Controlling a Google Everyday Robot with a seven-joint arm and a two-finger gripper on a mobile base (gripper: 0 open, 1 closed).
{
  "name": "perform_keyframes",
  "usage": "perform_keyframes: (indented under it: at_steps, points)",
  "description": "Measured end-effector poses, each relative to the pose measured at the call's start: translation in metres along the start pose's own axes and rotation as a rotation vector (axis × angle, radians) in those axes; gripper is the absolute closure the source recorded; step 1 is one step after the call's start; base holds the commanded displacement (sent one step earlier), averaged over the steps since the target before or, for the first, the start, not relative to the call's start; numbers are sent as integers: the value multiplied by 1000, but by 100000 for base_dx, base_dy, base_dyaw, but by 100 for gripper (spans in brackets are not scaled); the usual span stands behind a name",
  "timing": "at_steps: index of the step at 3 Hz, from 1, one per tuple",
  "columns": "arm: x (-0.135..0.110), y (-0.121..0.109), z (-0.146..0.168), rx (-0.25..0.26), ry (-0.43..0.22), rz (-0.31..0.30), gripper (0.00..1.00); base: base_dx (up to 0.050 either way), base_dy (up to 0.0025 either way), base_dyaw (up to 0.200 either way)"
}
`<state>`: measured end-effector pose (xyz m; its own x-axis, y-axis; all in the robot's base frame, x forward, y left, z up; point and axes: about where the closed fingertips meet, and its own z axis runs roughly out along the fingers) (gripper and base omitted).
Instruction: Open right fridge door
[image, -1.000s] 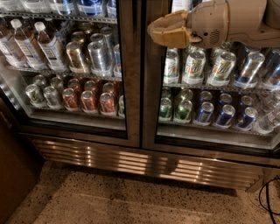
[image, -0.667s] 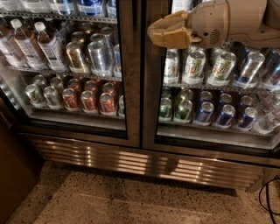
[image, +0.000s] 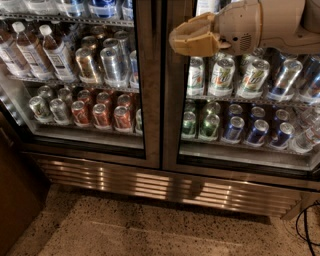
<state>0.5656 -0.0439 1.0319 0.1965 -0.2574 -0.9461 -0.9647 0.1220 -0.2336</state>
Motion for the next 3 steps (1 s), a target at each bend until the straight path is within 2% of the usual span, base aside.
perform_keyframes:
  at_steps: [1,2,3]
  points:
    - [0,0,0,0,0,0,12,0,0,0]
    - [0,0,0,0,0,0,0,0,0,0]
    - [-3,6,4,0,0,0,0,0,0,0]
